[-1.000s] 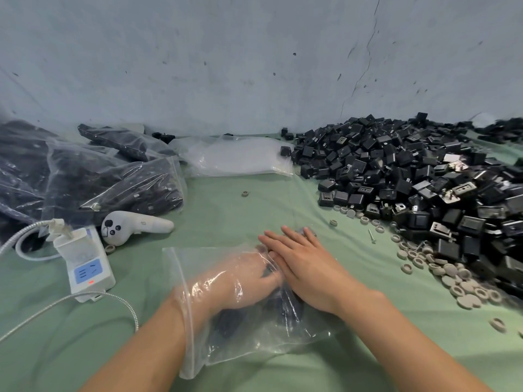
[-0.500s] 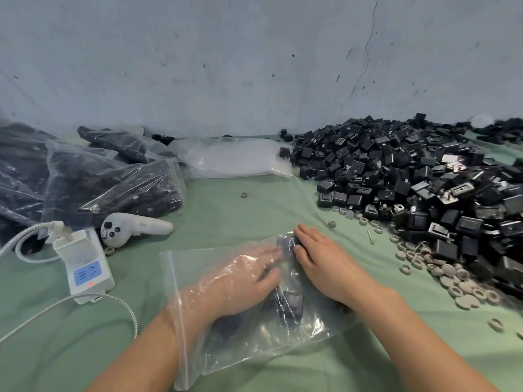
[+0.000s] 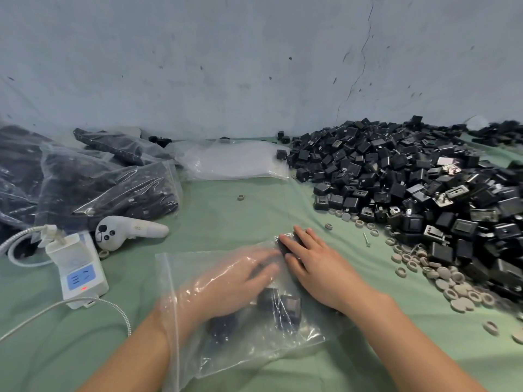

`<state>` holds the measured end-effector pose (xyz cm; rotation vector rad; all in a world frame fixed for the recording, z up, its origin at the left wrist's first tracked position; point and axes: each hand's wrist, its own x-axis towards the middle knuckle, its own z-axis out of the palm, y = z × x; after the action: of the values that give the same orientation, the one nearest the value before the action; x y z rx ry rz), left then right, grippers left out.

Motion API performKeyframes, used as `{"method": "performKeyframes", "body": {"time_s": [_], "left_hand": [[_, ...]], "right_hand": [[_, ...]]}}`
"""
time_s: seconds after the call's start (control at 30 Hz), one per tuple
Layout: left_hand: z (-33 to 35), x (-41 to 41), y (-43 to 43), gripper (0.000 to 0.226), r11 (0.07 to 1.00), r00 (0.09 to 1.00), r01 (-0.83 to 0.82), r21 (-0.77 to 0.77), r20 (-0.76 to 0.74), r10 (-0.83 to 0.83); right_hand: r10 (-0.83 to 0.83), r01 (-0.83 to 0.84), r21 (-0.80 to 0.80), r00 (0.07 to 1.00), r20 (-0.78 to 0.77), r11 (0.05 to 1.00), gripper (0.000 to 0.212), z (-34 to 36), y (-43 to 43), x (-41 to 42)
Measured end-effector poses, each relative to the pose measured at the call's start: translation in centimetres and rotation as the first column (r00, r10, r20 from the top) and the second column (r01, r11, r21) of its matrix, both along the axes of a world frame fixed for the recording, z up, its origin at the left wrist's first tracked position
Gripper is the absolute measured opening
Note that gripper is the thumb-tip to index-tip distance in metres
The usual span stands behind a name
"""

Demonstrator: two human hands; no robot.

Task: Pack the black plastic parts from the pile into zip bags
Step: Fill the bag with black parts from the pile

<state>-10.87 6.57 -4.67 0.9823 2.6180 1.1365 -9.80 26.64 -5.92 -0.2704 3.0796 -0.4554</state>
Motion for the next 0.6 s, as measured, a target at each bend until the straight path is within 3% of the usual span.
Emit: {"method": "performKeyframes", "body": {"time_s": [0.2, 0.37, 0.47, 0.6], "left_hand": [[-0.1, 0.5, -1.0, 0.024, 0.994, 0.990, -0.105, -0.038, 0.093, 0.108], [0.0, 0.9, -1.4, 0.026, 0.991, 0.987, -0.040, -0.127, 0.151, 0.059], [0.1, 0.8, -1.3, 0.023, 0.978, 0.995, -0.036, -0.207, 0.086, 0.055], [-0.2, 0.7, -1.3, 0.026, 0.968, 0.984, -0.171, -0.185, 0.014, 0.176]], "right_hand": [[0.003, -0.003, -0.013, 1.000, 0.000, 1.000, 0.049, -0.2, 0.1, 0.0], [0.008, -0.008, -0.028, 1.000, 0.000, 1.000, 0.050, -0.1, 0.1, 0.0], [0.008, -0.008, -0.030, 1.000, -0.003, 1.000, 0.050, -0.1, 0.1, 0.0], [0.005, -0.005, -0.033, 1.000, 0.002, 0.999, 0.049, -0.1, 0.1, 0.1]]}}
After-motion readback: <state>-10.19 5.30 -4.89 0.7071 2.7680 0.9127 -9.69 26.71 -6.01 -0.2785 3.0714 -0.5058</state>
